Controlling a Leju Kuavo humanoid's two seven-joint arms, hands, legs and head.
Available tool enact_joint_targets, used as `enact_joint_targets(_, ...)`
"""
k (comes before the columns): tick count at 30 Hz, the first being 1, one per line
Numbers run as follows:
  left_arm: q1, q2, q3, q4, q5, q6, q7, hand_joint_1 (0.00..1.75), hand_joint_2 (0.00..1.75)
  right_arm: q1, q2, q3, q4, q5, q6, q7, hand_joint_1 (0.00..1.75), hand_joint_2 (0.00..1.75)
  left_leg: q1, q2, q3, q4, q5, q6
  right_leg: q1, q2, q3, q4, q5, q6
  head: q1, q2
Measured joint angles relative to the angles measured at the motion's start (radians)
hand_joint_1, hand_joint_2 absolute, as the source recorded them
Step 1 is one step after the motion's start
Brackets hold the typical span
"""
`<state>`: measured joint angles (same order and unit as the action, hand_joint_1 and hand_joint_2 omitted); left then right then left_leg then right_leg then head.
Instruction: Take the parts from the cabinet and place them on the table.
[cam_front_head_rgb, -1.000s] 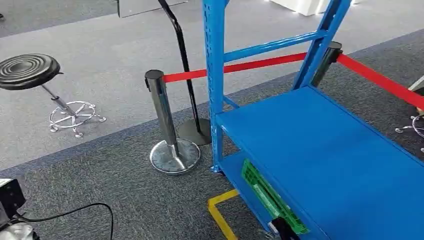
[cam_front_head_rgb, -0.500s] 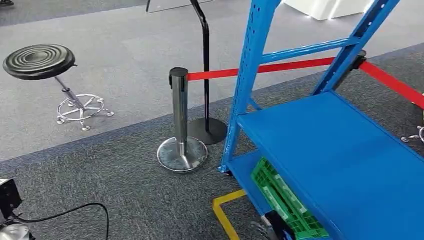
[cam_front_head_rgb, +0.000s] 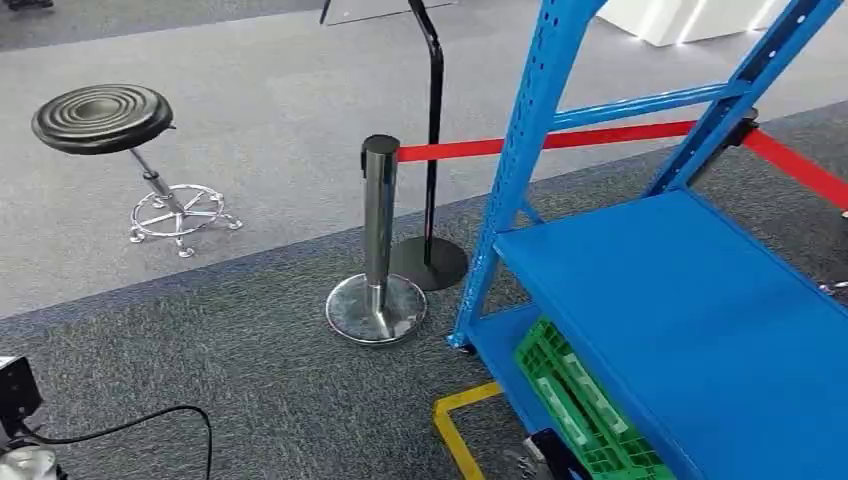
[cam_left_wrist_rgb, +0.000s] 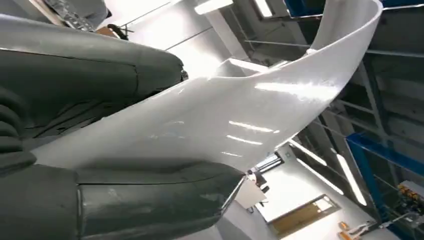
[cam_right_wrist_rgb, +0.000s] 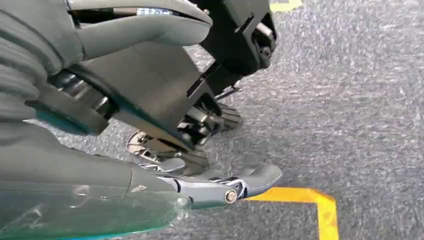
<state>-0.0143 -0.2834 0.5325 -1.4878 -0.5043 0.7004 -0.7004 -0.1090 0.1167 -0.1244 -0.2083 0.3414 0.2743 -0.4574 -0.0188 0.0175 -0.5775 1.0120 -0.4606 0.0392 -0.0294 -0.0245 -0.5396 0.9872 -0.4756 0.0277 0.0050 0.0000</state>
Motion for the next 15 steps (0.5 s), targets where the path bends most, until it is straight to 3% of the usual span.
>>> enact_joint_targets(2,0.003,0.000,0.000,0.003,0.000,0.000,0.000,1.75,1.75,0.003,0.000,0.000,0.000,0.000,-0.005,-0.005,0.00,1.75,0.000,0.000,0.000,0.000,0.000,0.000,0.000,0.000,0.000,0.000,0.000,0.002,0.000,0.000)
enact_joint_targets(6,0.004,0.000,-0.001,0.008,0.003,0.000,0.000,1.75,1.75,0.003,0.000,0.000,0.000,-0.005,-0.002,-0.011,0.00,1.75,-0.003,0.000,-0.002,0.003,-0.002,0.001,-0.001,0.000,0.001,-0.005,0.000,0.016,0.000,0.000)
enact_joint_targets(7,0.004,0.001,-0.002,0.009,0.003,0.000,0.000,1.75,1.75,0.003,0.000,-0.001,0.000,-0.006,-0.002,-0.011,0.00,1.75,-0.004,-0.003,-0.002,0.005,-0.004,0.009,-0.006,-0.004,0.005,-0.013,0.004,0.039,-0.002,0.000)
enact_joint_targets(8,0.004,0.001,-0.002,0.009,0.003,0.000,0.000,1.75,1.75,0.002,0.000,-0.001,0.000,-0.006,-0.002,-0.010,0.00,1.75,-0.003,-0.004,-0.002,-0.005,0.000,0.013,-0.003,-0.006,0.008,-0.019,0.007,0.046,-0.002,0.000)
enact_joint_targets(9,0.004,0.001,-0.003,0.009,0.002,0.000,0.000,1.75,1.75,0.002,0.000,-0.001,0.000,-0.006,-0.002,-0.011,0.00,1.75,0.010,-0.005,0.012,-0.028,0.013,0.019,-0.003,-0.001,0.002,-0.014,0.000,0.049,0.000,0.000)
enact_joint_targets(10,0.003,0.000,-0.005,0.010,0.002,0.001,0.000,1.75,1.75,0.002,-0.001,-0.001,0.000,-0.006,-0.002,-0.012,0.00,1.75,0.009,-0.005,0.017,-0.034,0.016,0.021,-0.002,0.010,-0.008,0.010,-0.021,0.044,0.001,0.000)
enact_joint_targets(13,0.002,0.000,-0.011,0.014,-0.004,0.000,0.000,1.75,1.75,0.002,-0.001,-0.001,0.000,-0.005,0.000,-0.012,0.00,1.75,0.007,-0.007,0.014,-0.033,0.017,0.024,0.002,0.022,-0.124,0.244,-0.130,0.034,0.001,0.000)
enact_joint_targets(14,0.002,0.000,-0.011,0.015,-0.005,0.000,0.000,1.75,1.75,0.003,-0.001,-0.001,0.000,-0.006,0.002,-0.012,0.00,1.75,0.006,-0.012,0.014,-0.033,0.017,0.023,0.002,0.022,-0.156,0.303,-0.144,0.033,0.002,0.000)
enact_joint_targets(15,0.002,0.000,-0.010,0.017,-0.007,0.000,0.000,1.75,1.75,0.005,-0.001,-0.001,0.000,-0.006,0.002,-0.012,0.00,1.75,0.006,-0.020,0.015,-0.031,0.016,0.021,0.002,0.022,-0.163,0.308,-0.129,0.032,0.001,0.000)
